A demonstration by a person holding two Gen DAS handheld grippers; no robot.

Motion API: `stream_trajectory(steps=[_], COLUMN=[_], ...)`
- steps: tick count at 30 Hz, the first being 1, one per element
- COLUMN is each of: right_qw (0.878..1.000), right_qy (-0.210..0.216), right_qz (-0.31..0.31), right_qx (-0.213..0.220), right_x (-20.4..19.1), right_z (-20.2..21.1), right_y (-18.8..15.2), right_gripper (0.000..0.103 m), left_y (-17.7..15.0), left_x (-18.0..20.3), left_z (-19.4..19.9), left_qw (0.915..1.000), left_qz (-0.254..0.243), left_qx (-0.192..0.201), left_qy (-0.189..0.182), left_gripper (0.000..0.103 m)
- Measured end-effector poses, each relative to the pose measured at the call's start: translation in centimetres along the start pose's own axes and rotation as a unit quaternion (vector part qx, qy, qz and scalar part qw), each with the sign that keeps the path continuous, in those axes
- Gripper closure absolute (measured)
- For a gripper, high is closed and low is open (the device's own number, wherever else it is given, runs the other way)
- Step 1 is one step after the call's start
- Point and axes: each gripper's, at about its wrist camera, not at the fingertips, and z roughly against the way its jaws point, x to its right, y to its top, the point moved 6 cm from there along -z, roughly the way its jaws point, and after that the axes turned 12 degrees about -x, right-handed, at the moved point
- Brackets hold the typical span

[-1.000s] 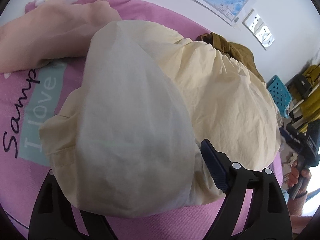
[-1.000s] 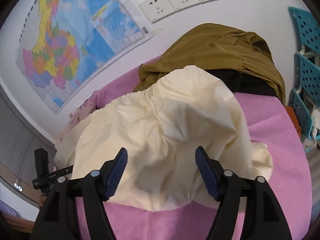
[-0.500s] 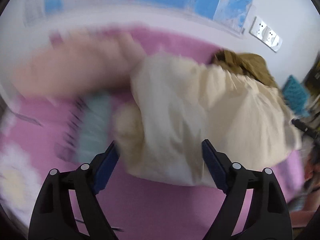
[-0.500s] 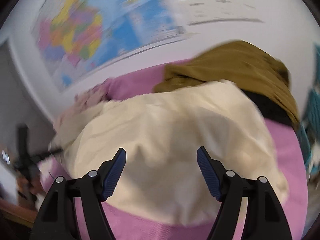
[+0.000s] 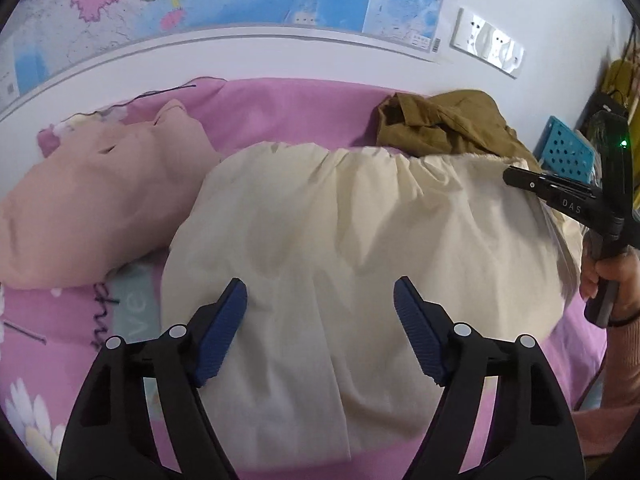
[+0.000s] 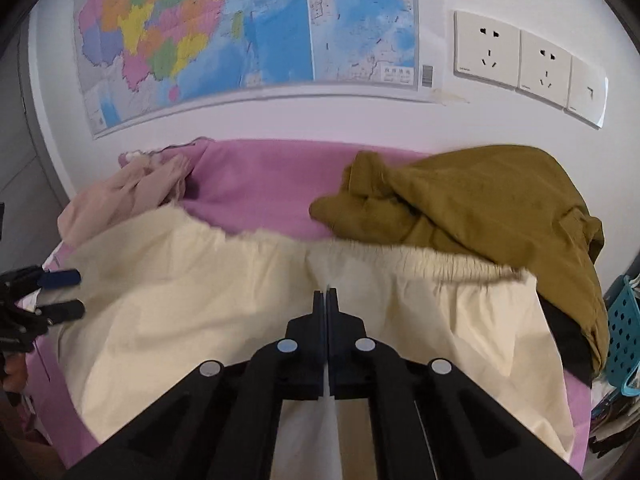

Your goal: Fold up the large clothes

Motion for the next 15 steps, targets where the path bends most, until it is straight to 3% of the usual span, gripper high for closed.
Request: stream_trajectory(steps=[3,5,7,9,10,13,15], right_qw=[0.999,0.997,0.997,0.998,0.998,0.999,0.998], right_qy=[-0.022,-0.004,0.021,0.046,0.044,-0.023,-0.043], right_qz=[0.020,0.015,-0.001,-0.023,-0.027,-0.035,-0.047], right_qx=[-0.041,-0.073,-0.068,-0.044,-0.026,0.002,-0.020], right_x=[-0.4,-0.2,0.3,1.5,2.2,5.0,7.0], right_z=[-3.6,-5.5,-4.8,-2.4,-1.0,1.6,1.0], right_y=[0.0,-0.7,-1.0,-0.9,-0.9,-0.9,-1.0], right_gripper=[0.102,0.101,0.098,0.070,0.048,0.032,0.023], left_y=[1.1,1.3,1.2,1.5,1.6,2.0,2.2], left_x=[-0.2,0.0,0.5,1.1,1.5,3.2,4.4], left_z=[-0.4,-0.4,-0.6,-0.8,-0.9,-1.4,-2.1], left_qw=[1.0000,0.9999,0.9993,0.9984,0.9976,0.9907,0.9832], left_qz=[0.005,-0.001,-0.003,-0.013,-0.018,-0.027,-0.030], left_qx=[-0.002,-0.010,-0.023,-0.028,-0.031,-0.051,-0.069], left_qy=[-0.008,-0.012,-0.029,-0.047,-0.059,-0.123,-0.166], left_gripper=[0.028,0.028,0.028,0.027,0.026,0.011,0.011])
